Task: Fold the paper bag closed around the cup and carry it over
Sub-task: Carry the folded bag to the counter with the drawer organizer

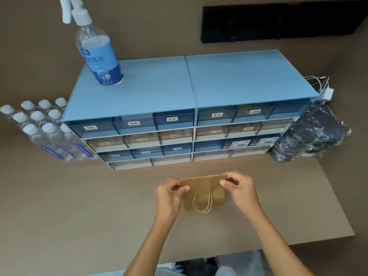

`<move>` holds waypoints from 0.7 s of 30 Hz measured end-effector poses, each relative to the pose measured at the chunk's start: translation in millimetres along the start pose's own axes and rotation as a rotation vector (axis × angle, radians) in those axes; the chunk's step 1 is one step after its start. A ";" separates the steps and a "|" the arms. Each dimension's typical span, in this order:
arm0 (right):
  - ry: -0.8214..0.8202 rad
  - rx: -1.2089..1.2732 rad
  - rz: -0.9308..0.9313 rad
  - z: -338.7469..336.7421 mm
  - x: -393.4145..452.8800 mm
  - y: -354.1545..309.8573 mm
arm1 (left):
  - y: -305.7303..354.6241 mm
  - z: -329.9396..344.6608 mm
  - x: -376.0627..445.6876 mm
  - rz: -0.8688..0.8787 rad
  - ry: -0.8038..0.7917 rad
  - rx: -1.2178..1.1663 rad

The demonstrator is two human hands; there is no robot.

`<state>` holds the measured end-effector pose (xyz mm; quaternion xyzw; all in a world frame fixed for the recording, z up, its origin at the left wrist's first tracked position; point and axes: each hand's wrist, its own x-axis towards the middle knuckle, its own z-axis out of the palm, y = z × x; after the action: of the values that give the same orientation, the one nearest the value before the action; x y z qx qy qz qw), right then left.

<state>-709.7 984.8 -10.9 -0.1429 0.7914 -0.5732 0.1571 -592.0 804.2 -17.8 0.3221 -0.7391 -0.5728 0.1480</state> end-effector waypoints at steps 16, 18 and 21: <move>-0.131 -0.057 0.003 -22.7 20.7 18.5 | -1.5 26.9 -1.4 -0.022 0.054 0.100; -0.151 -0.053 0.009 -23.7 20.2 19.1 | -0.5 26.7 -3.2 -0.031 0.046 0.099; -0.165 -0.040 0.023 -25.5 18.2 16.9 | 2.5 25.8 -4.4 -0.064 0.011 0.061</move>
<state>-737.6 1004.5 -21.0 -0.1837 0.7887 -0.5417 0.2253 -604.6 826.7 -22.5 0.3530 -0.7448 -0.5525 0.1238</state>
